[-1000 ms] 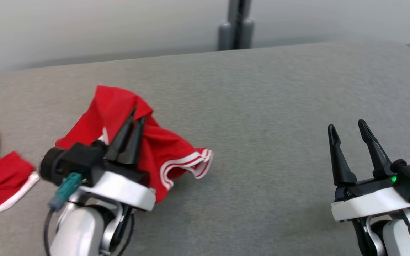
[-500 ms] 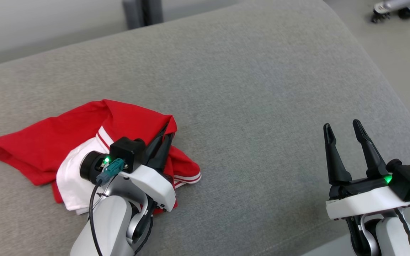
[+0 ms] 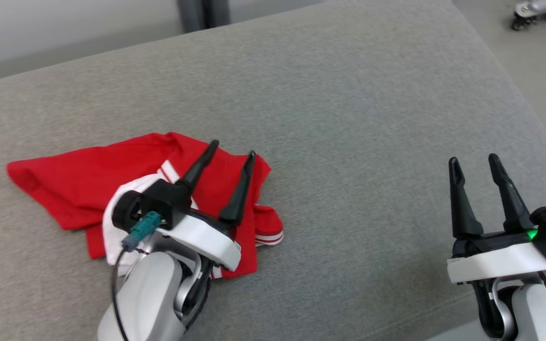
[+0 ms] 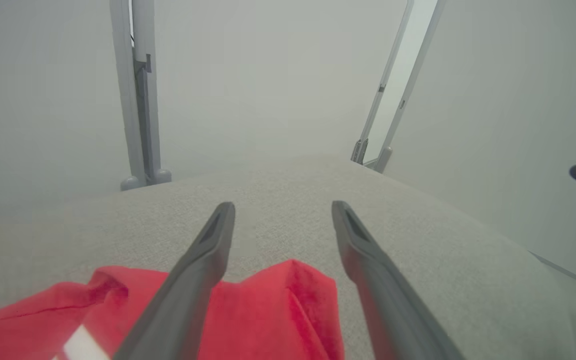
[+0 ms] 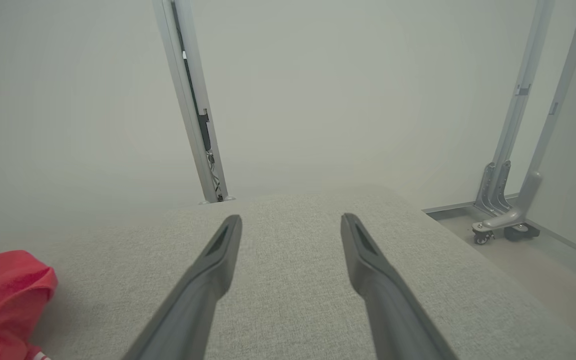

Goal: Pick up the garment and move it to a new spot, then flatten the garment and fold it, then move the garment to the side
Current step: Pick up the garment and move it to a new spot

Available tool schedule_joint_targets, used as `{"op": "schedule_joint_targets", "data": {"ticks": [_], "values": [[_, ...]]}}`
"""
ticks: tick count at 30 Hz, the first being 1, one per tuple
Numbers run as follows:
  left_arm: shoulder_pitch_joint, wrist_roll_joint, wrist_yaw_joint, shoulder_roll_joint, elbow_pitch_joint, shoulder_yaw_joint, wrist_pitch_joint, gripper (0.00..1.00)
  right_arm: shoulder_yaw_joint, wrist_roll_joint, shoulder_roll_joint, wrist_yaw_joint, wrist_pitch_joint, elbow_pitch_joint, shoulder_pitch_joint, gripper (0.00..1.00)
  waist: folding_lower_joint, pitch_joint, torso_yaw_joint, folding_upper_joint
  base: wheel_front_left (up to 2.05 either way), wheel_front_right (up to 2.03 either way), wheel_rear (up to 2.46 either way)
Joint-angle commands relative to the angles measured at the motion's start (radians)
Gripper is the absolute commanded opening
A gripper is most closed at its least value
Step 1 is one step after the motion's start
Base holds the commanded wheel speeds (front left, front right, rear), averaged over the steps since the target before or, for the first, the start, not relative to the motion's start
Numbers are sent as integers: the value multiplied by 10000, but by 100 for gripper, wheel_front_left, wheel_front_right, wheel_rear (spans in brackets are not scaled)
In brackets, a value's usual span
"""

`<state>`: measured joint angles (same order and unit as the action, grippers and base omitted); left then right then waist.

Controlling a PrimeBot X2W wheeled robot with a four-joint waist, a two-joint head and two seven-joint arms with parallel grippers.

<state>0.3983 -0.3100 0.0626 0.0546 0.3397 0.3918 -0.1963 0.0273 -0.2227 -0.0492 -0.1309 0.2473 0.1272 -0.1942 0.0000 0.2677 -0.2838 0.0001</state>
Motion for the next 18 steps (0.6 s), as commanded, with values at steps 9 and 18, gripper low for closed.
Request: {"op": "schedule_joint_targets", "data": {"ticks": [9,18], "values": [[-629,-391,-1034,756,-501,-1447,-418,100,-474,303,-132,3,-175,-255,212,100,0,-696,1720,-1,0,0,0],[-1543,-543,-1546,1597,-628,-2408,-549,100,-401,419,-236,3,-484,-350,510,100,0,-1173,2813,-1,0,0,0]]}}
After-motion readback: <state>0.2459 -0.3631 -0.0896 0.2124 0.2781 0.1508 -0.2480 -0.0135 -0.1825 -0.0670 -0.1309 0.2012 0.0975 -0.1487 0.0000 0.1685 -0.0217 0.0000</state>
